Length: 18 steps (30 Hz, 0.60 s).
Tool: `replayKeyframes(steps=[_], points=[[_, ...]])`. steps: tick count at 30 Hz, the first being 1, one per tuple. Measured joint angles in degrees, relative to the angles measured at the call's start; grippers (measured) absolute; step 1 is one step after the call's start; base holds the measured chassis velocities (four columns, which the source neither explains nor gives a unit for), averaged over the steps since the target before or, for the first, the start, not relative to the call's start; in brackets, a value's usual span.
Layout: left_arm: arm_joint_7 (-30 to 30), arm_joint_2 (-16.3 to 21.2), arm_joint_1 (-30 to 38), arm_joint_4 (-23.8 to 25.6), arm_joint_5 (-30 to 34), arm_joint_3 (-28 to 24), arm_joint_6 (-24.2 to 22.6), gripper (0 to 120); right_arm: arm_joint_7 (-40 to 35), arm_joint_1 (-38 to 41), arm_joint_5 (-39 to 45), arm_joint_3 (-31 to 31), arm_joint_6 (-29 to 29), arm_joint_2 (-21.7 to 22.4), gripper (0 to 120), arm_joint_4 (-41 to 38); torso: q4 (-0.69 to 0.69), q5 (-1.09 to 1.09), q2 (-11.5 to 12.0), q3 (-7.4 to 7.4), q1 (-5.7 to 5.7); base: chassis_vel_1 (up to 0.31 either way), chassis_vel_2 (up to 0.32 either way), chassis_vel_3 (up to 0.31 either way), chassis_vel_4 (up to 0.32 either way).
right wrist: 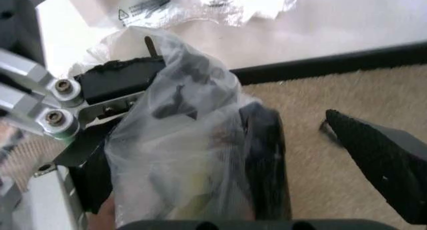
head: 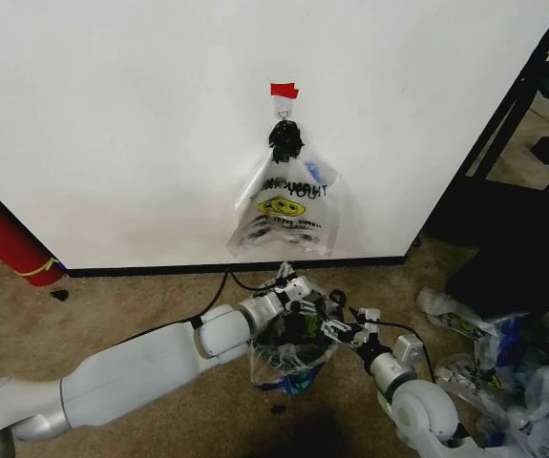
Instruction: Pick up the garbage bag from the wall and place it over the trash bin.
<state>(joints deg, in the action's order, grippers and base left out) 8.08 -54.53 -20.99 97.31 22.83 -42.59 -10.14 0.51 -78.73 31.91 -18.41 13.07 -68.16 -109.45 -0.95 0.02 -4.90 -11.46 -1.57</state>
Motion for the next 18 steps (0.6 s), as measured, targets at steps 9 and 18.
replayKeyframes(steps=[9, 18], points=[[1.7, -1.7, 2.9, -1.6, 3.8, -0.8, -1.3, 99, 5.1, -1.0, -11.8, 0.5, -6.0, 0.5, 100, -0.9, 0.00, -0.01, 0.0, 0.00, 0.00, 0.000, 0.000, 0.000, 0.000], [1.1, 6.4, -0.8, 8.3, 9.1, 2.5, -3.5, 100, 5.0, -4.2, -6.3, -1.9, -4.9, 2.4, 100, -4.9, 0.02, -0.02, 0.0, 0.00, 0.00, 0.000, 0.000, 0.000, 0.000]])
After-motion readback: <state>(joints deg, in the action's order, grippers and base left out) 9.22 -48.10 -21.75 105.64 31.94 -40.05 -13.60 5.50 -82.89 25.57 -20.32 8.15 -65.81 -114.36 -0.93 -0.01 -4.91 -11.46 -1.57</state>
